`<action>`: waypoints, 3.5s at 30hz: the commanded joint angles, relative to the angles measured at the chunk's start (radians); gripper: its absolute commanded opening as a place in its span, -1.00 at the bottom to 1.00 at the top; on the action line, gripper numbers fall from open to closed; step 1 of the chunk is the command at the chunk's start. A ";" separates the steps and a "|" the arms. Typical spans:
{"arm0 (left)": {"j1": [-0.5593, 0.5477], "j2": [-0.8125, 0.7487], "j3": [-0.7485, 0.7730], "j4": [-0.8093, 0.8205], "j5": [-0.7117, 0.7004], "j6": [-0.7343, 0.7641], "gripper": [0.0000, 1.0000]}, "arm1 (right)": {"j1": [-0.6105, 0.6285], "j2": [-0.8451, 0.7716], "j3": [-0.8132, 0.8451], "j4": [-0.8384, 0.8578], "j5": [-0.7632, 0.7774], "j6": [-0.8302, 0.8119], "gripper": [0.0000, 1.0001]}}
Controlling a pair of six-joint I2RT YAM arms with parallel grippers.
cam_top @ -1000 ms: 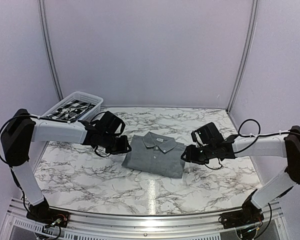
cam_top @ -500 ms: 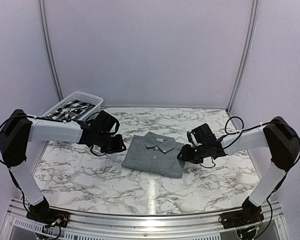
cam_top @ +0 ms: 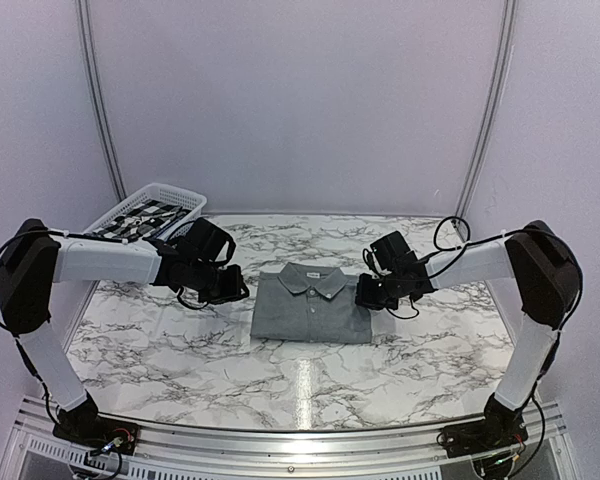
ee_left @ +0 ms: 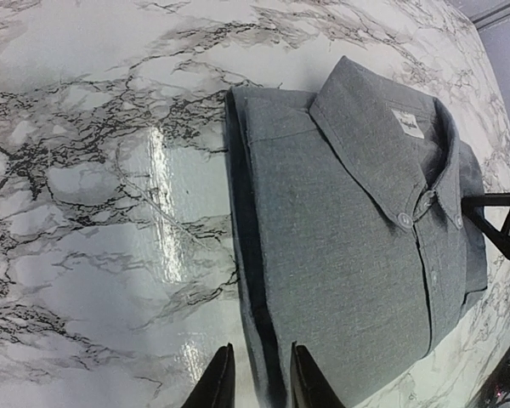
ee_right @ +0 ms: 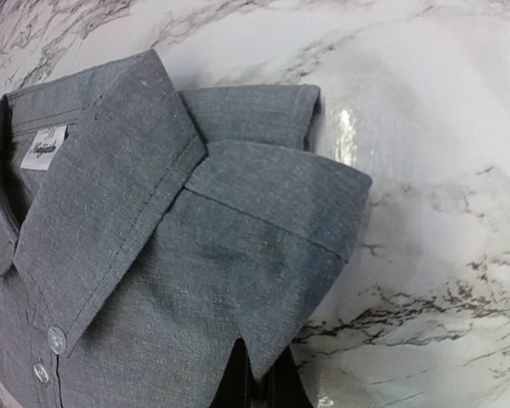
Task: Fold and stack the long sleeve shirts
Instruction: Move the square-folded shirt to the corner of the board, then reset both arms
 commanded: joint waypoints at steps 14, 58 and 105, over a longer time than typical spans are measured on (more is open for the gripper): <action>0.035 0.011 0.079 -0.054 0.060 0.039 -0.55 | -0.301 0.238 0.428 -0.246 0.195 -0.394 -1.00; 0.048 0.119 0.275 -0.128 0.027 0.037 -0.57 | -0.646 0.571 1.103 -0.408 0.373 -0.659 0.03; 0.043 -0.460 -0.205 0.096 -0.285 0.133 0.98 | 0.062 -0.640 -0.118 0.001 0.436 -0.325 0.97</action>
